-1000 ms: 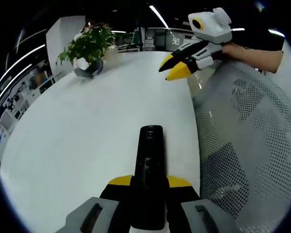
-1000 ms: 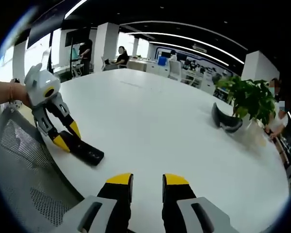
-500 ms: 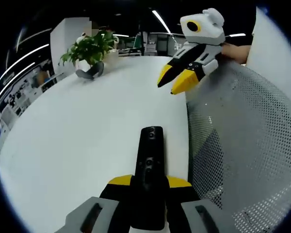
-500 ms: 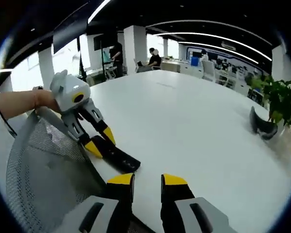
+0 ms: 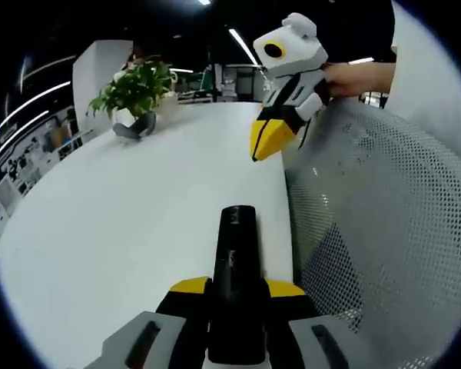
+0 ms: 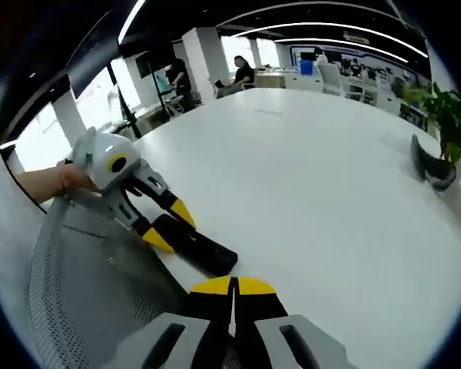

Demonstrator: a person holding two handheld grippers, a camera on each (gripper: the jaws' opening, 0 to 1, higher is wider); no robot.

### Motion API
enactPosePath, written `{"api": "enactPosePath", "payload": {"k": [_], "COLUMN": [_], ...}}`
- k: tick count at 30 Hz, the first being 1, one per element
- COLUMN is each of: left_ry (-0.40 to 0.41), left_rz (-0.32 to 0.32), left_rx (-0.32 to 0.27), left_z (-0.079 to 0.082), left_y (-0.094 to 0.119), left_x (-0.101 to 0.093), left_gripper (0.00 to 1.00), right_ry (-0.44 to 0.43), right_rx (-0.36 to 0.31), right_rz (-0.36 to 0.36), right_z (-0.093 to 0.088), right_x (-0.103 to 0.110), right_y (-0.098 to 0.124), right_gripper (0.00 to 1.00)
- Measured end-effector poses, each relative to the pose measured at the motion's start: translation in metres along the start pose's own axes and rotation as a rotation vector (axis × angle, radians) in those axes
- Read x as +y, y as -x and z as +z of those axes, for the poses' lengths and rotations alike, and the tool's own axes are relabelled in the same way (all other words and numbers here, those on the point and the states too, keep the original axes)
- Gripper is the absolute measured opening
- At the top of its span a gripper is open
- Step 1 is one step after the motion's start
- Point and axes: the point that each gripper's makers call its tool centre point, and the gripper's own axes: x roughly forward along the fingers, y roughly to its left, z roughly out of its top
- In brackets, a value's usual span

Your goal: Press the specified remote control buttons in sequence, fully releasing each button before pressing the next.

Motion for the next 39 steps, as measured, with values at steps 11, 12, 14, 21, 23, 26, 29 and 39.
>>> {"api": "enactPosePath", "payload": {"k": [11, 12, 14, 21, 23, 26, 29, 39], "left_ry": [-0.066, -0.077, -0.082, -0.061, -0.052, -0.027, -0.019, 0.122], "left_rz": [-0.084, -0.1, -0.115, -0.122, -0.123, -0.115, -0.114, -0.096], "left_rx": [0.03, 0.027, 0.016, -0.023, -0.033, -0.053, -0.057, -0.012], "left_z": [-0.001, -0.002, -0.002, 0.0, 0.001, 0.002, 0.002, -0.004], "left_y": [-0.003, -0.003, -0.002, 0.0, 0.0, 0.001, 0.002, 0.014], "left_x": [-0.004, -0.003, -0.002, -0.002, -0.002, -0.002, -0.003, -0.001], "left_gripper": [0.25, 0.25, 0.24, 0.24, 0.24, 0.25, 0.25, 0.25], "right_ry": [0.197, 0.204, 0.212, 0.33, 0.333, 0.375, 0.381, 0.463], "right_rx": [0.134, 0.134, 0.141, 0.23, 0.226, 0.289, 0.303, 0.509], "right_rz": [0.042, 0.05, 0.065, 0.067, 0.074, 0.099, 0.098, 0.073], "right_z": [-0.01, -0.009, -0.009, -0.015, -0.013, -0.019, -0.016, -0.018], "right_x": [0.014, 0.016, 0.019, 0.019, 0.019, 0.019, 0.02, 0.018], "right_y": [-0.027, -0.029, -0.032, -0.038, -0.04, -0.044, -0.045, -0.048], "right_gripper": [0.0, 0.0, 0.0, 0.0, 0.0, 0.0, 0.0, 0.0]}}
